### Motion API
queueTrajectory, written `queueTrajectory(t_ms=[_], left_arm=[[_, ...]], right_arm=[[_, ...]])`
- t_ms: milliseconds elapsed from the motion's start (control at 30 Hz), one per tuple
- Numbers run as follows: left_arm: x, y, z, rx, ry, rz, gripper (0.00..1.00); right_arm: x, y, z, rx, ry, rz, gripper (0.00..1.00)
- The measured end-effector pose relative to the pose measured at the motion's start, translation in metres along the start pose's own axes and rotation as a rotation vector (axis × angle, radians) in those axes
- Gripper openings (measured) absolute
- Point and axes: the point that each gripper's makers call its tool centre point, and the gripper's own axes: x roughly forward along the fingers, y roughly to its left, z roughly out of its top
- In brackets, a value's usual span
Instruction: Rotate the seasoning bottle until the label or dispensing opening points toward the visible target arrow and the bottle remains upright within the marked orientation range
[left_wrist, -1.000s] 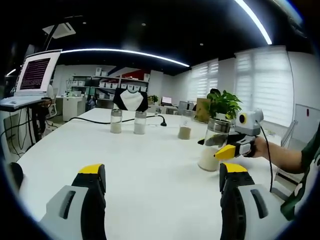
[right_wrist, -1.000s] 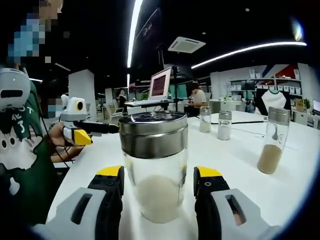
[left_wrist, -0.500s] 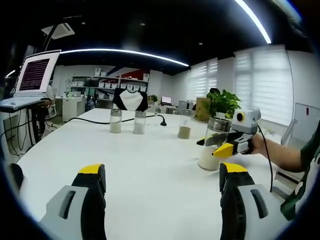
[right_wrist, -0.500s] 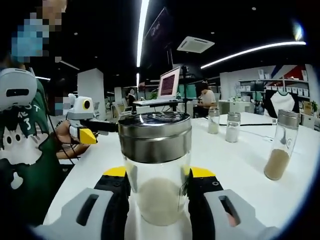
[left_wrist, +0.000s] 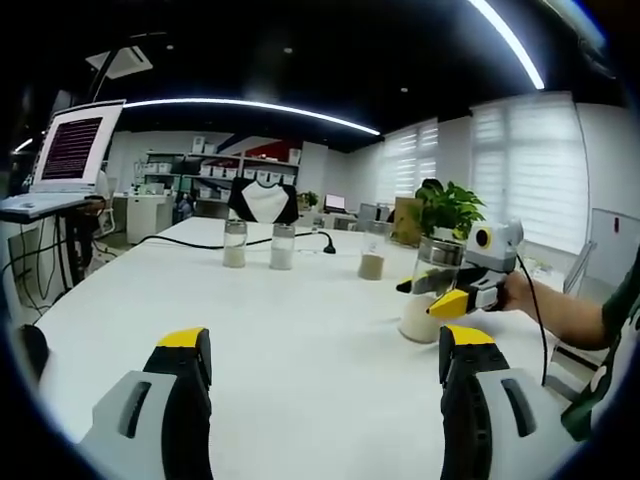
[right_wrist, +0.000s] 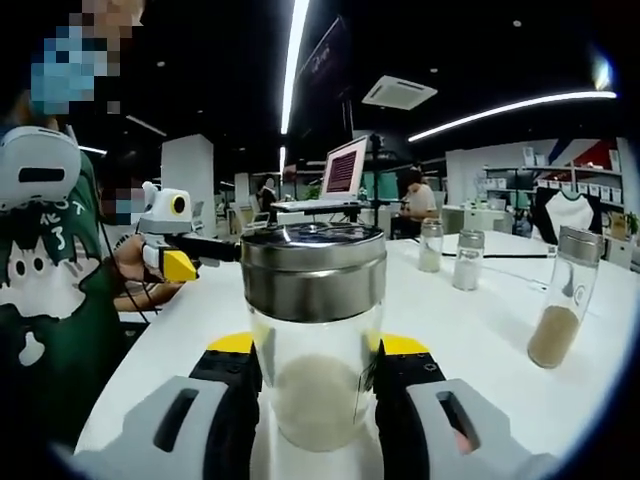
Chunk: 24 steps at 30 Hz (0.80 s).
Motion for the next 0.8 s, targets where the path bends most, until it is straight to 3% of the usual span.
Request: queueTrajectory(t_ms=[800], left_arm=[[0.0,0.0004,0.0001,-0.009,-0.004,-0.002,1.0]], right_arm=[[-0.0001,-0.0029,-0.0001,0.006,-0.004,-0.103,0.42]])
